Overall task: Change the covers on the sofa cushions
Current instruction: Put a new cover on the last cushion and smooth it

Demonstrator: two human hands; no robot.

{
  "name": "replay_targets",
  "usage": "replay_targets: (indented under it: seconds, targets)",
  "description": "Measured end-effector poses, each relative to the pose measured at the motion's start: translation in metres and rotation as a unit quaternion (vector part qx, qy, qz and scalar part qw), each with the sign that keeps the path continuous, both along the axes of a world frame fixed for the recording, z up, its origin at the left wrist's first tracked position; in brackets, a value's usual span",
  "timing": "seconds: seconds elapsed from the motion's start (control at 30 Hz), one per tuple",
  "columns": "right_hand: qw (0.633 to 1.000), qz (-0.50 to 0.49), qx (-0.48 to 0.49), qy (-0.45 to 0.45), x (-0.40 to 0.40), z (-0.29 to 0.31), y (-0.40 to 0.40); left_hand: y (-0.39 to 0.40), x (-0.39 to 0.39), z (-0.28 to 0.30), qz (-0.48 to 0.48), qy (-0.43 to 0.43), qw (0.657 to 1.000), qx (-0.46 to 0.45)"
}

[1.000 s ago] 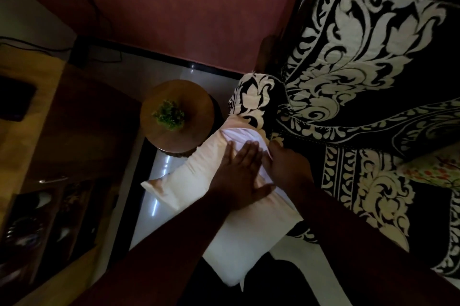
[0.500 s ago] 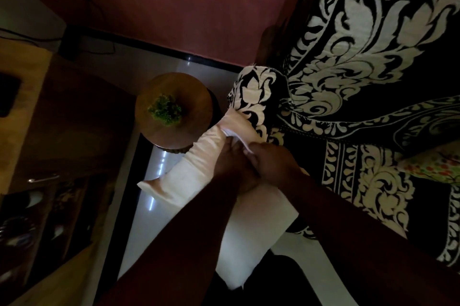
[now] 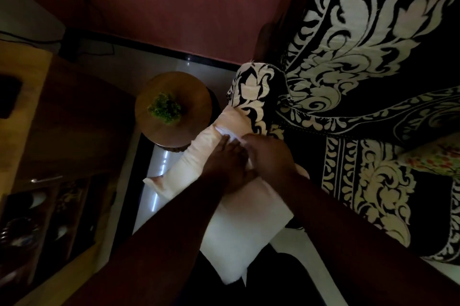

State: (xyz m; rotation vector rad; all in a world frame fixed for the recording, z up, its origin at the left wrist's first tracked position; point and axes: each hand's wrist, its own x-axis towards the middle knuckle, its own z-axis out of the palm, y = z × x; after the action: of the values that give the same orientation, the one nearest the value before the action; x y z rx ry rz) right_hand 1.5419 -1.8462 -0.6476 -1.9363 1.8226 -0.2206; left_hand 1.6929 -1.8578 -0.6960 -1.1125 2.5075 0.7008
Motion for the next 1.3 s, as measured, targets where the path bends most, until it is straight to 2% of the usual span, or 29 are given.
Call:
replay_targets:
  seconds: [0.1, 0.2, 0.27, 0.37, 0.43, 0.47, 0.53, 0.6, 0.67, 0.73, 0.83, 0.97, 1.1, 1.2, 1.3]
  targets:
    - [0.998, 0.039, 0.029, 0.038, 0.006, -0.009, 0.028, -0.006, -0.006, -0.014, 0.070, 0.003, 0.998, 0.007]
    - [0.996, -0.032, 0.082, 0.004, -0.009, -0.024, 0.041, 0.005, -0.028, -0.007, 0.055, -0.050, 0.997, -0.009]
    - [0.991, -0.092, 0.087, -0.042, -0.021, -0.021, 0.048, 0.010, -0.039, 0.004, 0.070, -0.032, 0.997, -0.016]
    - [0.991, -0.121, 0.053, 0.029, -0.046, -0.017, 0.079, 0.015, -0.035, 0.016, 0.073, 0.000, 0.996, -0.046]
    - [0.977, -0.183, 0.072, 0.081, -0.068, -0.013, 0.109, 0.019, -0.030, 0.018, 0.066, 0.009, 0.995, -0.072]
    - [0.967, -0.224, 0.087, 0.080, -0.077, -0.013, 0.123, 0.018, -0.030, 0.021, 0.063, 0.010, 0.995, -0.082]
    - [0.949, -0.293, 0.109, 0.038, -0.090, -0.015, 0.148, 0.020, -0.040, 0.034, 0.053, 0.054, 0.991, -0.111]
    - [0.942, -0.319, 0.105, 0.005, -0.092, -0.018, 0.160, 0.036, -0.057, 0.048, -0.019, 0.143, 0.979, -0.147]
    - [0.941, -0.324, 0.100, -0.025, -0.086, -0.017, 0.162, 0.068, -0.071, 0.053, -0.150, 0.208, 0.957, -0.134]
    - [0.941, -0.318, 0.093, -0.065, -0.084, -0.012, 0.161, 0.094, -0.078, 0.050, -0.208, 0.174, 0.959, -0.083]
    - [0.959, -0.265, 0.089, -0.045, -0.093, -0.009, 0.161, 0.096, -0.078, 0.037, -0.176, 0.114, 0.976, -0.065]
    - [0.960, -0.263, 0.094, -0.014, -0.115, -0.001, 0.159, 0.086, -0.080, 0.027, -0.198, 0.058, 0.977, -0.059]
    - [0.986, -0.119, 0.113, -0.039, -0.082, 0.009, 0.161, 0.073, -0.094, 0.018, -0.192, -0.035, 0.980, -0.037]
    - [0.983, -0.088, 0.158, -0.014, -0.086, 0.003, 0.159, 0.069, -0.106, 0.012, -0.184, -0.057, 0.981, -0.032]
    - [0.973, -0.140, 0.181, 0.013, -0.106, -0.007, 0.154, 0.077, -0.113, 0.013, -0.211, -0.002, 0.976, -0.056]
